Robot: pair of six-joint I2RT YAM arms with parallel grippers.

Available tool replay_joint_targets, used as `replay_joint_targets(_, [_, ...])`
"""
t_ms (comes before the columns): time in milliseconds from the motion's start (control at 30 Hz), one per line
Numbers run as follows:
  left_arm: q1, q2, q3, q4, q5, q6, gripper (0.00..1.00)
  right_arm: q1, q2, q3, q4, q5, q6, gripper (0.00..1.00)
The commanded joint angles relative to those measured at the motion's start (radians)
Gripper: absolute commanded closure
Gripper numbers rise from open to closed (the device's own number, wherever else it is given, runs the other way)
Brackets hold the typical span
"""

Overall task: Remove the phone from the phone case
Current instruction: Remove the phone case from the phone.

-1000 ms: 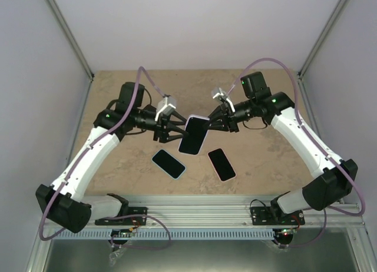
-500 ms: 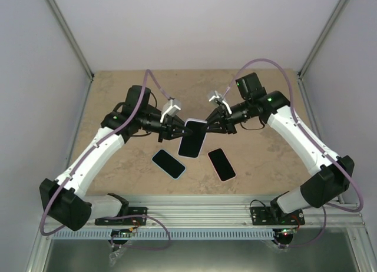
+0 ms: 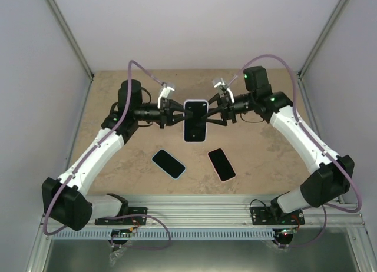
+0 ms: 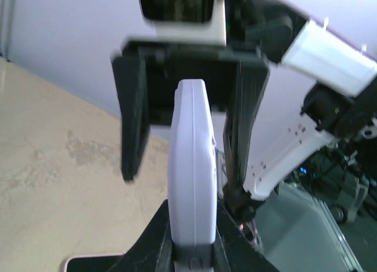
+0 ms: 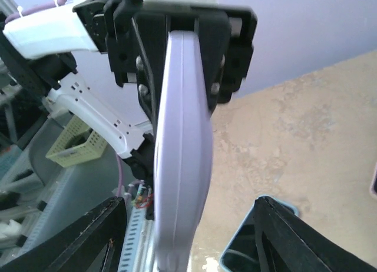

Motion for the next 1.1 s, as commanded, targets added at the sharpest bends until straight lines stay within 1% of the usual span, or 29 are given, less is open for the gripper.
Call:
replay_joint_targets(0, [0.023,-0.02,-0.057,0.393,-0.027,-0.305,1.0,-0.001,-0.079,-0.159,0.397,-0.044,0.356,0.4])
replay_joint_targets(67, [0.023,-0.02,-0.074,0.433,-0.038,-0.342,1.0,0.001,-0.111,-0.21,0.508,-0.018,0.438,0.42])
replay_joint_targets(133, [0.023,-0.019,-0.083,0.48,-0.036,-0.394,1.0,0.005,-0.109,-0.212,0.523,-0.016,0.461,0.46])
replay_joint_targets(267, [0.023,-0.01,-0.078,0.512,-0.034,-0.412,1.0,0.016,-0.093,-0.21,0.523,-0.012,0.484,0.56])
replay_joint_targets(367, [0.023,-0.007,-0.075,0.507,-0.036,-0.405,1.0,0.033,-0.091,-0.225,0.522,0.002,0.486,0.65])
replay_joint_targets(467, [0.023,-0.006,-0.073,0.487,-0.034,-0.381,1.0,0.038,-0.086,-0.224,0.522,0.005,0.488,0.78])
replay_joint_targets(567, [0.021,-0.004,-0.069,0.447,-0.031,-0.344,1.0,0.038,-0.085,-0.213,0.528,-0.001,0.504,0.87])
replay_joint_targets(667, [0.021,-0.001,-0.053,0.385,-0.025,-0.287,1.0,0.036,-0.084,-0.204,0.526,-0.002,0.508,0.99])
replay_joint_targets(700, [0.021,0.001,-0.049,0.372,-0.018,-0.269,0.97,0.036,-0.084,-0.2,0.528,-0.002,0.511,0.99])
replay_joint_targets(733, [0.021,0.003,-0.045,0.364,-0.009,-0.256,0.86,0.034,-0.084,-0.198,0.533,-0.006,0.519,0.99])
replay_joint_targets(767, [0.021,0.007,-0.043,0.357,-0.008,-0.251,0.71,0.028,-0.084,-0.197,0.55,-0.015,0.536,0.99])
replay_joint_targets(800, [0.021,0.006,-0.043,0.355,-0.007,-0.246,0.61,0.021,-0.085,-0.199,0.572,-0.027,0.563,0.99])
replay_joint_targets(833, [0.021,0.004,-0.044,0.353,-0.007,-0.239,0.55,0.007,-0.086,-0.198,0.603,-0.038,0.596,0.99])
replay_joint_targets(900, [0.021,0.004,-0.048,0.345,-0.002,-0.225,0.51,-0.021,-0.088,-0.188,0.655,-0.057,0.669,0.99])
replay_joint_targets(967, [0.021,0.0,-0.058,0.352,0.02,-0.222,0.5,-0.048,-0.089,-0.175,0.737,-0.07,0.744,1.0])
replay_joint_targets(1067, [0.021,-0.008,-0.084,0.404,0.048,-0.251,0.5,-0.073,-0.086,-0.164,0.857,-0.082,0.869,0.99])
